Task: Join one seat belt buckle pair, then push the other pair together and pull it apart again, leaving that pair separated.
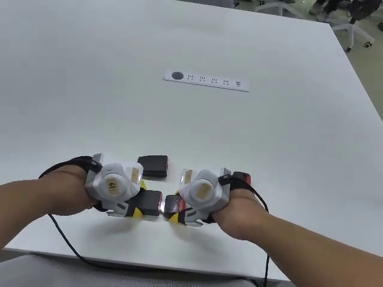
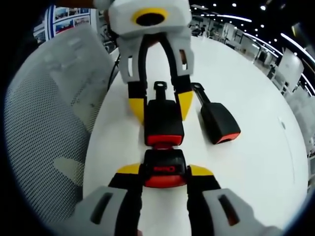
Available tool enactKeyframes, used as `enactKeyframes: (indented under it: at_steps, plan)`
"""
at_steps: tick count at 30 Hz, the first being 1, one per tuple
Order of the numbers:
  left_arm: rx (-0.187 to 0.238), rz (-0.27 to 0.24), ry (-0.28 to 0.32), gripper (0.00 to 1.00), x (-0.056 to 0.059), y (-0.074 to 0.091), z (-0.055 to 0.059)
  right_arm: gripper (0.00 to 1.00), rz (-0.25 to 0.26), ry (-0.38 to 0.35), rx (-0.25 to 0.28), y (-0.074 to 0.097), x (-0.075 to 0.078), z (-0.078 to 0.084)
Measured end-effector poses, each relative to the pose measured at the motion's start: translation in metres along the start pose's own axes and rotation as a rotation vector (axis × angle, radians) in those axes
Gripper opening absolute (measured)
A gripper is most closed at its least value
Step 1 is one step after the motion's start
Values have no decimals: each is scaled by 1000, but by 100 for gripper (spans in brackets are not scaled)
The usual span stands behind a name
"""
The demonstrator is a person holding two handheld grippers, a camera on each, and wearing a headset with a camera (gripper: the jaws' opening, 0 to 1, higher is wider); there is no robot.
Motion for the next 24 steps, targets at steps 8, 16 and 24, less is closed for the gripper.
enactKeyframes:
  at_steps: [8, 16, 24]
  plan:
    - [-10, 1, 6, 33, 0, 0, -2, 35, -4, 2, 11, 0, 0, 2]
    - [-9, -9, 16, 34, 1, 0, -2, 35, 0, -53, 25, -1, 0, 3]
    - [-6, -13, 35, 34, 1, -1, -2, 36, 4, -52, 26, -1, -1, 3]
Point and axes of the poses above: the centre of the closed fingertips' face, and the gripper's own axes: y roughly backward along the fingers, x roughly to its right, z roughly out of its underside, the point moved 7 cm from there along y, roughly backward along the fingers, and after that the axes turned 6 degrees about z, right-handed, at the moved point
